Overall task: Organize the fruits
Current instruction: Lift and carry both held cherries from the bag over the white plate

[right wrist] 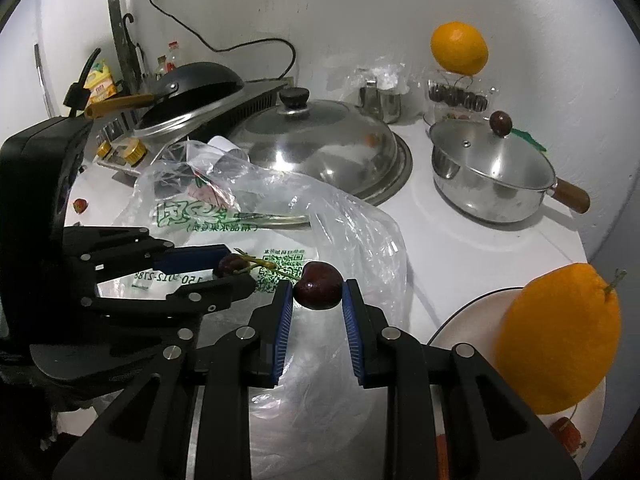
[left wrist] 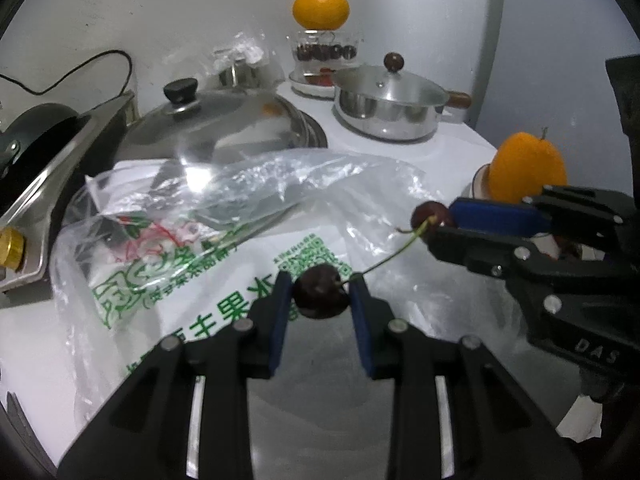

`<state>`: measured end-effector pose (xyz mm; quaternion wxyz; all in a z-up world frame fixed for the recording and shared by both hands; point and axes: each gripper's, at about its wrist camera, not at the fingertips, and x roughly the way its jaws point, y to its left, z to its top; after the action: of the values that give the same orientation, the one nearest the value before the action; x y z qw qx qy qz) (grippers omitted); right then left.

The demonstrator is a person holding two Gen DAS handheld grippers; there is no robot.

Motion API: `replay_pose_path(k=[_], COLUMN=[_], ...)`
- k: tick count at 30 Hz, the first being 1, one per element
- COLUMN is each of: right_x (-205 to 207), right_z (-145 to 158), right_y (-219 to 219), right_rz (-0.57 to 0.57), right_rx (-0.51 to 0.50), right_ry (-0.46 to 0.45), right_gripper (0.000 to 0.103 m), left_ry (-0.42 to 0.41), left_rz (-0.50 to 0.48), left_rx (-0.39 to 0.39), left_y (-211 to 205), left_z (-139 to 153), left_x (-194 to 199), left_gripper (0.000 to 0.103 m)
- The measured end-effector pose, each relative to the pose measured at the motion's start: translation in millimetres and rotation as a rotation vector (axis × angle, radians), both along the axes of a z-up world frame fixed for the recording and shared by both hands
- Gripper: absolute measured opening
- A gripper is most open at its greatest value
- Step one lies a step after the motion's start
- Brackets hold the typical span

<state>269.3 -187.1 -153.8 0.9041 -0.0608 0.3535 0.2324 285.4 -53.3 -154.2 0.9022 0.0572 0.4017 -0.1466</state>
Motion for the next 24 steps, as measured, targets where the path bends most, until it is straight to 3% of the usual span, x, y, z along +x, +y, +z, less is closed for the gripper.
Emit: replay_pose_path(k=[24], right_x=[-43.7], right_z=[20.0], right_y=[-37.1], right_rz=[-0.062], right_rx=[0.016], right_ry=[-0.065], right_gripper=[0.027], left_ry=[-0.079], left_rz=[0.005], left_rx=[-0.031], left_y=[-19.8], left_z=[33.5], left_x=[-36.9], left_gripper=[0.03])
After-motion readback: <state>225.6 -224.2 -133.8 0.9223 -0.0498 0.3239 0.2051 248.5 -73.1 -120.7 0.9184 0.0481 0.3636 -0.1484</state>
